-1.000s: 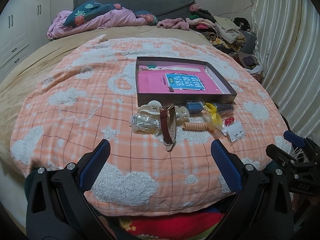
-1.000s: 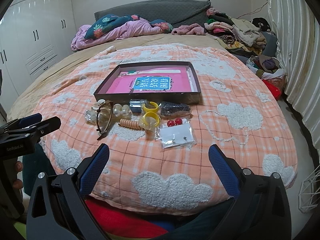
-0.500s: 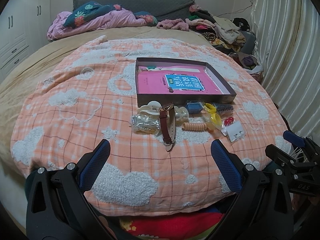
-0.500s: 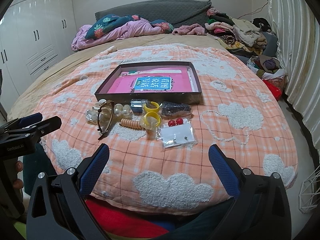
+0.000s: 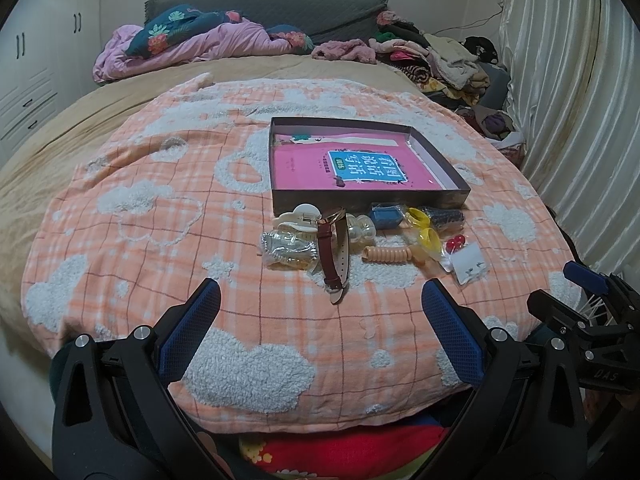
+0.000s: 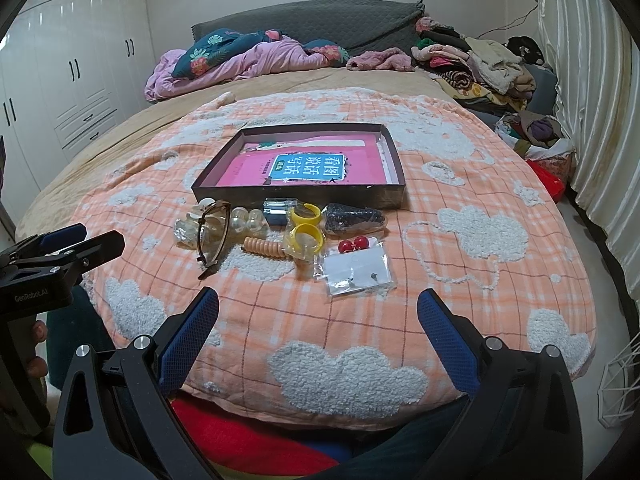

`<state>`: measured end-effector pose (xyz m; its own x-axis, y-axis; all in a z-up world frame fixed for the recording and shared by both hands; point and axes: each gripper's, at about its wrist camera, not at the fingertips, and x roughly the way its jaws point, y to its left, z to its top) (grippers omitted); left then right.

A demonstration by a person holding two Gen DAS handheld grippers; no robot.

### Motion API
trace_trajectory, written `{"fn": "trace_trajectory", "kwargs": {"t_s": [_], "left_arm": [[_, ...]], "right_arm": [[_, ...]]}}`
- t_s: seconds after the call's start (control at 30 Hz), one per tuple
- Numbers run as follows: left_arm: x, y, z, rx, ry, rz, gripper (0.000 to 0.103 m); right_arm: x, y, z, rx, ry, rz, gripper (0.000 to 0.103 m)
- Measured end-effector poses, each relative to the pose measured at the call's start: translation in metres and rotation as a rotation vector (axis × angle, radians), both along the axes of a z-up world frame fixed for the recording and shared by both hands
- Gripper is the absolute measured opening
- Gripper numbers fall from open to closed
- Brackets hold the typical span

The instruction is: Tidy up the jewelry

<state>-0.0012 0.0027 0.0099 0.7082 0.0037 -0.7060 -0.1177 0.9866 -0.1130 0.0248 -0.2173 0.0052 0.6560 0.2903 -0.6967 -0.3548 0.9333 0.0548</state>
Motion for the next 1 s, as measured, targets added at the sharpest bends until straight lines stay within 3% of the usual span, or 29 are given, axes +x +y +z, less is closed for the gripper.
{"fn": "trace_trajectory", "kwargs": {"t_s": [0.23, 0.37, 0.7, 1.0], "left_arm": [[0.000, 0.000, -0.001, 0.000, -0.002, 0.002, 0.094], [0.006, 0.006, 0.014, -0.012, 0.003, 0.012, 0.094], [0.020, 0.038, -0.013, 0.022, 0.056, 0.098, 0.094], [0.037, 0.058, -0.035, -0.048, 0.110, 0.091, 0.094]], "right_arm": [[0.003, -0.006, -0.005, 0.000, 0.001, 0.001, 0.099], [0.003, 0.002, 0.002, 0.001, 0.000, 0.006, 0.099], [0.040, 0.006, -0.010, 0.000, 0.017, 0.031, 0.099], [0.076, 0.012, -0.023, -0.021, 0.029, 0.031, 0.099]]}}
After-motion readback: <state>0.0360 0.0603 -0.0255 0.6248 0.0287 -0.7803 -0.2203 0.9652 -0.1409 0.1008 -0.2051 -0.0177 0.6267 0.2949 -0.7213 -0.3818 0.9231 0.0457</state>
